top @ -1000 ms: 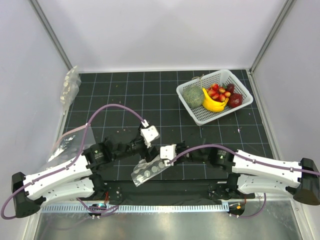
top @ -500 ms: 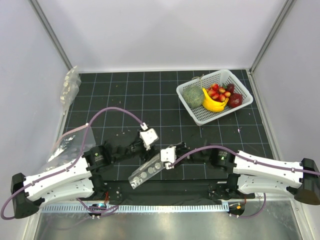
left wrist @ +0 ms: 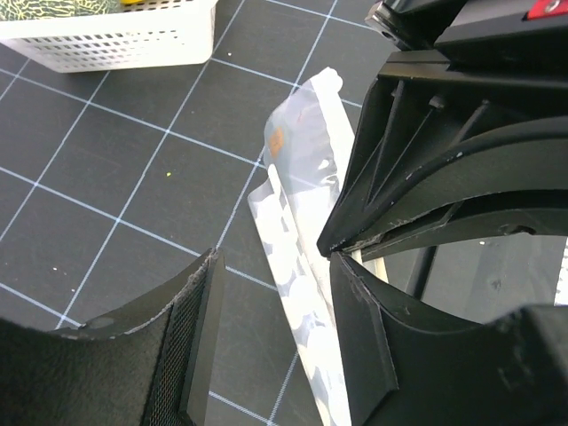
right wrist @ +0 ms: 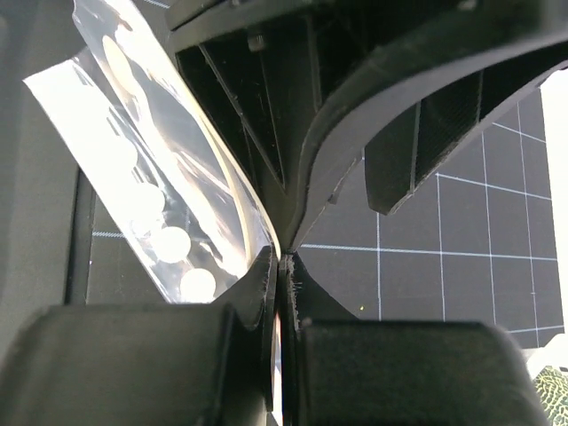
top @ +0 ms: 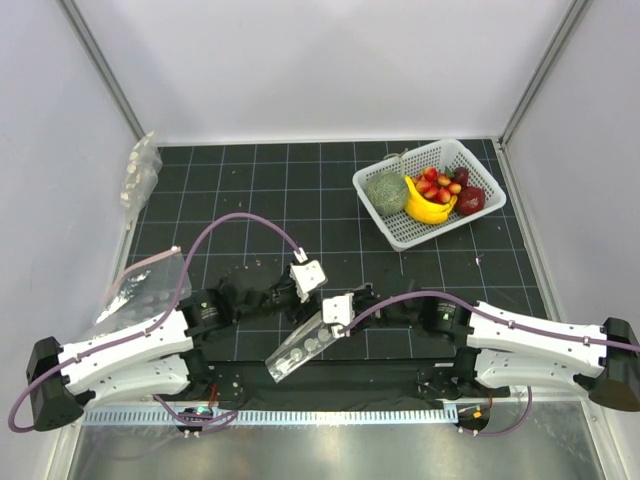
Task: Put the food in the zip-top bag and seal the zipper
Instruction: Open the zipper of the food storage bag.
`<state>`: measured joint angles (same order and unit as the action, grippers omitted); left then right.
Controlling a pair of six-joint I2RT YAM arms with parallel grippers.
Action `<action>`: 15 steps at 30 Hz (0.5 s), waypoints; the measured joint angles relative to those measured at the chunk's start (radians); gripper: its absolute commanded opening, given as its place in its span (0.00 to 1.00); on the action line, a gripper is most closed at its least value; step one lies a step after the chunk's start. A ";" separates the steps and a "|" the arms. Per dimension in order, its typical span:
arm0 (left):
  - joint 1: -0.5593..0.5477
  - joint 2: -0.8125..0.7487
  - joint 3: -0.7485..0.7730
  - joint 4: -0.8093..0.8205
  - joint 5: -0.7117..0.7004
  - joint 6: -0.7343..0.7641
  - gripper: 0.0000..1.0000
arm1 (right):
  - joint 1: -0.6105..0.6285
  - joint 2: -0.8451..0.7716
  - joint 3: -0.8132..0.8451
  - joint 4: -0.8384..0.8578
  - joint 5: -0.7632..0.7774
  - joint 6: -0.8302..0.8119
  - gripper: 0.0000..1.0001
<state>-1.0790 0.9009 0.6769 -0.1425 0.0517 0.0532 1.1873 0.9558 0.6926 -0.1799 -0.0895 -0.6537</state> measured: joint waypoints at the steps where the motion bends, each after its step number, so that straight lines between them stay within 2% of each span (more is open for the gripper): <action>1: 0.000 0.001 0.000 0.000 0.001 0.000 0.55 | 0.000 -0.001 -0.001 0.000 -0.001 0.000 0.01; 8: 0.000 -0.008 0.003 0.000 0.003 -0.001 0.56 | 0.000 -0.009 -0.001 0.001 -0.002 0.000 0.01; 15: 0.000 -0.085 -0.015 0.041 0.033 -0.002 0.56 | 0.002 -0.009 -0.001 0.022 -0.003 0.000 0.01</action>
<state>-1.0790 0.8162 0.6621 -0.1017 0.0845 0.0509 1.1893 0.9470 0.6914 -0.1577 -0.0929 -0.6537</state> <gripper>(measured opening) 0.556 0.043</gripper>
